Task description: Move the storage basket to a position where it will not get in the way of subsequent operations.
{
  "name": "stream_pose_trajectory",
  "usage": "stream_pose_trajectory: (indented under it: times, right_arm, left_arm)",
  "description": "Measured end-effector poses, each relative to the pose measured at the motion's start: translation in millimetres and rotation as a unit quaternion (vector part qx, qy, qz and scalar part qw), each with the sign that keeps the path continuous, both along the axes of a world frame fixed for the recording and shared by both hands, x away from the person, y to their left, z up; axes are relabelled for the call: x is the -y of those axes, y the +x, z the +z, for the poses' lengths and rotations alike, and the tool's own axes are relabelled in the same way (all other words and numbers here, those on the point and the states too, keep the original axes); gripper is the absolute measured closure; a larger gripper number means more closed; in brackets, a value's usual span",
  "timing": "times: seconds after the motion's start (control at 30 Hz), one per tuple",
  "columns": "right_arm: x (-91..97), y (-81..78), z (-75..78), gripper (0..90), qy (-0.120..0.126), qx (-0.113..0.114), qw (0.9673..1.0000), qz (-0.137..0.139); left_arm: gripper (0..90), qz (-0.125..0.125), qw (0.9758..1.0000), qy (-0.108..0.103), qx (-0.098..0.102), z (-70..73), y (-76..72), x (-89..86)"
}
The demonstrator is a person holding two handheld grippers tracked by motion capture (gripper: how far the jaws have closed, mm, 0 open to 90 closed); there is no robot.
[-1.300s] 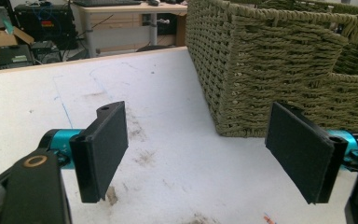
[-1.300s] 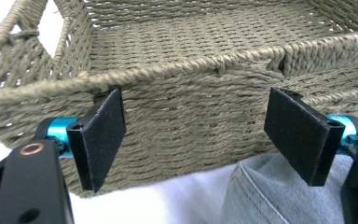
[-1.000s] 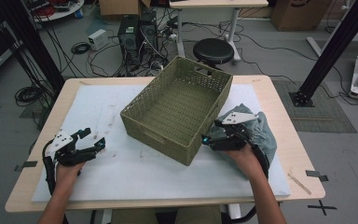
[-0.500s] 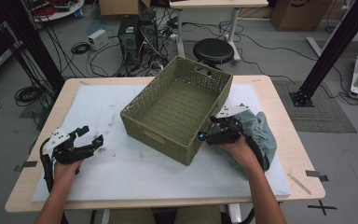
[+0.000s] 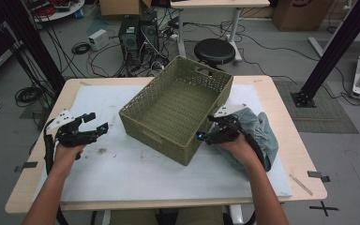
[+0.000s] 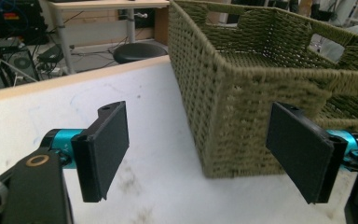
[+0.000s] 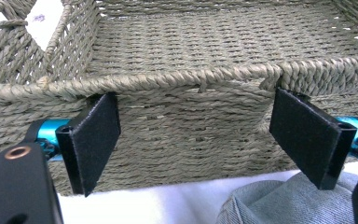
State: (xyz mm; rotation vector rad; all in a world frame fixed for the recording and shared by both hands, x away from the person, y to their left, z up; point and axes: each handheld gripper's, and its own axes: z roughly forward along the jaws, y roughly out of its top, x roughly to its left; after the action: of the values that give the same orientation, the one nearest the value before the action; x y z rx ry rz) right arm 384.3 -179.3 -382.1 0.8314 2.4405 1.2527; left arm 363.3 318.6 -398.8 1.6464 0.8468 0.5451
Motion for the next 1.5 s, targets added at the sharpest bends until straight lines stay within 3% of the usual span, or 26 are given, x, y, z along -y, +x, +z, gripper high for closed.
stream_pose_trajectory:
  times: [0.2, 0.33, 0.5, 0.57, 0.73, 0.93, 1.07, 1.27, 1.5]
  right_arm:
    - [-0.7, -1.2, 0.1, 16.4, -0.001, 0.001, 1.0000, -0.004]
    - [-0.9, -1.3, 0.0, 16.4, -0.001, 0.001, 1.0000, -0.005]
    - [-1.1, -1.4, 0.1, 16.4, -0.001, 0.001, 1.0000, -0.006]
    - [-1.2, -1.6, 0.1, 16.4, -0.001, 0.001, 1.0000, -0.007]
    - [-1.1, -1.7, 0.0, 16.4, -0.001, 0.000, 1.0000, -0.007]
    - [-1.4, -1.7, 0.2, 16.5, -0.001, 0.000, 1.0000, -0.007]
    - [-1.6, -1.6, 0.4, 16.4, -0.002, -0.001, 1.0000, -0.007]
    - [-1.8, -1.7, 0.6, 16.4, -0.003, -0.001, 1.0000, -0.007]
    - [-2.9, -2.2, 0.5, 16.3, -0.003, -0.001, 1.0000, -0.007]
  left_arm:
    - [21.7, -0.019, 0.9998, -0.003, 0.003, 17.6, 18.6, 13.2]
    - [21.8, -0.035, 0.9993, 0.004, -0.007, 24.7, 32.1, 24.3]
    - [21.8, -0.044, 0.9984, 0.002, -0.037, 26.6, 48.1, 35.7]
    - [22.1, -0.047, 0.9981, -0.001, -0.039, 25.3, 52.4, 41.1]
    - [30.2, -0.065, 0.9959, 0.002, -0.064, 16.4, 58.6, 49.3]
    - [54.0, -0.084, 0.9947, 0.000, -0.060, 16.2, 58.6, 53.6]
    - [67.5, -0.058, 0.9961, 0.008, -0.066, 17.7, 57.9, 53.9]
    - [76.6, -0.044, 0.9964, 0.012, -0.072, 20.9, 54.6, 52.1]
    - [78.5, -0.043, 0.9961, 0.022, -0.074, 24.6, 47.7, 49.9]
